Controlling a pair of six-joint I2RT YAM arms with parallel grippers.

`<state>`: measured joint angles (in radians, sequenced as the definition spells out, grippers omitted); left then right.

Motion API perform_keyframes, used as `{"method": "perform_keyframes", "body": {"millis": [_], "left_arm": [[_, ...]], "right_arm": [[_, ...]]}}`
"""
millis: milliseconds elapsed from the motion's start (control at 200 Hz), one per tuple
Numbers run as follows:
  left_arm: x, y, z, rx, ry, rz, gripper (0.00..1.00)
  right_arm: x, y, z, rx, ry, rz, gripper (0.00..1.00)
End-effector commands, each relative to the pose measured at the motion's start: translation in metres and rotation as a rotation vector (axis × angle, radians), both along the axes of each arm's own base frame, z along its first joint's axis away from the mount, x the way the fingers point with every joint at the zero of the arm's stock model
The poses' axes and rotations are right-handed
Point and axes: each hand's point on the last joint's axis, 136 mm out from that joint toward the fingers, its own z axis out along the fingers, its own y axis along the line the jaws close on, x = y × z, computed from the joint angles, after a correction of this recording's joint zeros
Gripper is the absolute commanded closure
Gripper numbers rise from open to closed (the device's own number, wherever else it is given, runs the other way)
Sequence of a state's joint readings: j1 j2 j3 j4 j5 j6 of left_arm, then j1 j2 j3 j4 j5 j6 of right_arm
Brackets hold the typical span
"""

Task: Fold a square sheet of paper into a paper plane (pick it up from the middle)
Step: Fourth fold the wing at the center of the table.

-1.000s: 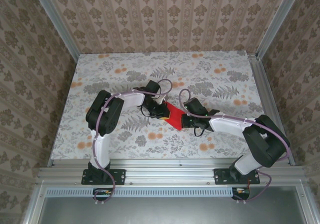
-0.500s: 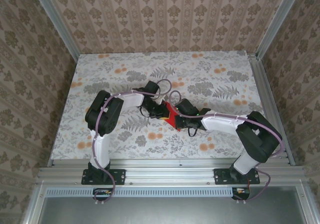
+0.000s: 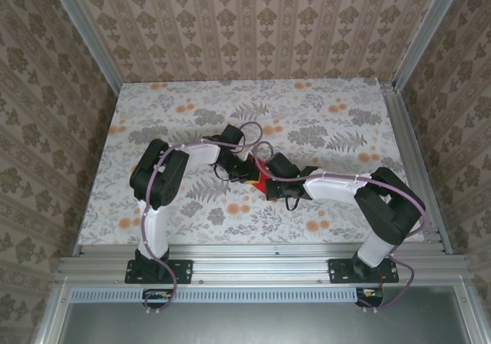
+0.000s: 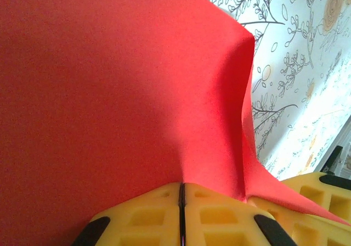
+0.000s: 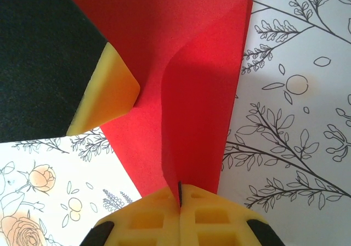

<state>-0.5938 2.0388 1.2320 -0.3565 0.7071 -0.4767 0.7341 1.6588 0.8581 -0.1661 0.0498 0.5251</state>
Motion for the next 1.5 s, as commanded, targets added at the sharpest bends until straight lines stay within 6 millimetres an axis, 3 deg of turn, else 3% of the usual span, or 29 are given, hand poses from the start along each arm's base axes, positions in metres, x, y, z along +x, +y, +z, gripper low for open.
{"method": "perform_keyframes", "body": {"millis": [0,1040,1495], "left_arm": [[-0.011,0.018,-0.014,0.076,0.037,0.011,0.91],[-0.011,0.017,-0.019,0.071,0.054,0.008,0.91],[-0.013,0.018,-0.022,0.076,0.062,0.008,0.91]], "right_arm": [[0.001,-0.001,-0.003,-0.039,0.004,0.009,0.95],[0.005,0.012,-0.01,-0.002,0.026,0.004,0.94],[0.001,0.011,-0.023,-0.008,0.056,0.008,0.93]]}}
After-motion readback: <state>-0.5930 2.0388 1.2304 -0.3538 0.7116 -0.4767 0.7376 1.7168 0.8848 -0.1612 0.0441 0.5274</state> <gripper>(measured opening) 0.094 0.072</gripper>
